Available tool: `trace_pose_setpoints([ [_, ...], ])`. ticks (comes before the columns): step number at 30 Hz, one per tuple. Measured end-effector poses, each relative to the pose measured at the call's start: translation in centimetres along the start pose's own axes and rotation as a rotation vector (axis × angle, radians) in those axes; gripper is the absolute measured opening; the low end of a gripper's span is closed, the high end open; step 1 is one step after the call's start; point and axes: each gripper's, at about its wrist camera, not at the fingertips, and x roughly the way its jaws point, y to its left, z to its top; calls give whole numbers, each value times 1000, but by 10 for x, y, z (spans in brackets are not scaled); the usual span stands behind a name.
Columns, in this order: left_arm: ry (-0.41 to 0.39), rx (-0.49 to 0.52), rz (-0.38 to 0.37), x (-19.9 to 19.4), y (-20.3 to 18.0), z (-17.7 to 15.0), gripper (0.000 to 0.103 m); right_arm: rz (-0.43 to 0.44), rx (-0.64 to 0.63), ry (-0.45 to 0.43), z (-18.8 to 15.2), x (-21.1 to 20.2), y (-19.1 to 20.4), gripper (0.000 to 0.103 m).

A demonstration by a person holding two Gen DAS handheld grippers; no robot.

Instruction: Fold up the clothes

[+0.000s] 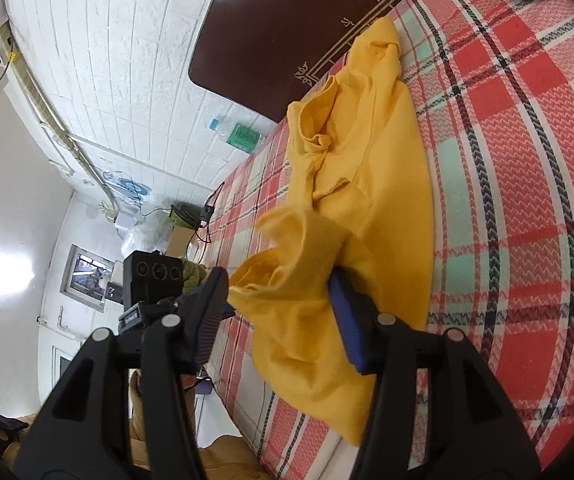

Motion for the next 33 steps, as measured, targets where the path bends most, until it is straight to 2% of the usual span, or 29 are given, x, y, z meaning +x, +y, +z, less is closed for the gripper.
trace_pose_setpoints([
  [3,-16,94,74,-1,-14,-1,59,-35,-25,2,4,2,2,55],
  [6,-30,245,190,-1,-35,-6,61,-84,-88,1,4,3,9,55],
  [8,-26,352,244,3,-49,-11,61,-130,-153,4,2,5,18,55],
  [11,-2,471,281,15,-65,-17,62,-206,-302,26,-5,11,36,55],
  [13,24,485,296,27,-64,-14,62,-285,-387,52,-9,21,41,55],
  [16,44,463,348,46,-53,-3,62,-370,-429,93,-9,38,34,55],
  [20,65,413,400,64,-34,9,62,-441,-446,119,-7,54,20,55],
  [24,72,387,395,69,-25,13,62,-465,-476,140,-9,58,19,55],
  [28,63,396,421,67,-30,10,63,-457,-536,119,-15,43,36,55],
  [29,58,402,426,66,-31,9,63,-452,-561,117,-18,38,42,60],
  [30,51,407,425,63,-32,6,65,-446,-598,123,-24,34,49,70],
  [33,21,458,406,49,-39,-4,69,-448,-748,177,-52,29,71,72],
])
